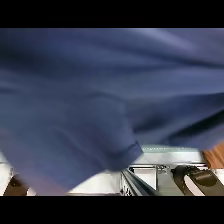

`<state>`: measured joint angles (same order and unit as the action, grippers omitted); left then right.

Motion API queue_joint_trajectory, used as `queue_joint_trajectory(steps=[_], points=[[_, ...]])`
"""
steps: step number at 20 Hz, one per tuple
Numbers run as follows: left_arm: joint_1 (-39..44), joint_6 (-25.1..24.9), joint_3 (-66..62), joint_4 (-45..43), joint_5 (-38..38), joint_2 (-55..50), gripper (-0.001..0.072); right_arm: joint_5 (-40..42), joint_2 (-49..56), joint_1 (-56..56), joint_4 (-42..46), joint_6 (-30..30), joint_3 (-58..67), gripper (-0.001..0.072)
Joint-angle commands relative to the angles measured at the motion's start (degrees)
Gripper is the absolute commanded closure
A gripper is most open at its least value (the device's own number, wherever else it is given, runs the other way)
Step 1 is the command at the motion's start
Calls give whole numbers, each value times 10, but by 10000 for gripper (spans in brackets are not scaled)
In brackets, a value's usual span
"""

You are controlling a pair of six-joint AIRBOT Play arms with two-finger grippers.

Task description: Fold the shirts.

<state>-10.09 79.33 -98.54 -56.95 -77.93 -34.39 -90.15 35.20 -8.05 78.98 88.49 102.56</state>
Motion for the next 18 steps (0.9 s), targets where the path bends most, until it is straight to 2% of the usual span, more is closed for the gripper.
queue_joint_trajectory(steps=[1,3,5,7,11,13,15,16,17,18], points=[[0,20,118,-10,-45,6,686,16,-8,0,-16,8,-137,691],[0,19,229,-7,-9,1,685,95,-2,0,-55,9,-263,691],[0,13,328,-7,60,-12,686,189,24,0,-76,9,-369,691],[0,13,403,-7,133,-40,686,278,84,0,-80,9,-421,691],[7,13,466,-4,231,-144,686,430,266,0,-102,12,-399,691],[22,13,466,4,271,-202,685,458,367,1,-122,14,-344,691],[34,13,466,49,298,-249,681,452,459,15,-168,16,-272,690],[35,13,464,71,303,-266,590,443,495,30,-202,16,-238,599],[34,13,457,77,301,-282,212,425,524,51,-246,16,-207,225],[29,14,447,72,288,-292,5,395,542,76,-280,8,-184,83]])
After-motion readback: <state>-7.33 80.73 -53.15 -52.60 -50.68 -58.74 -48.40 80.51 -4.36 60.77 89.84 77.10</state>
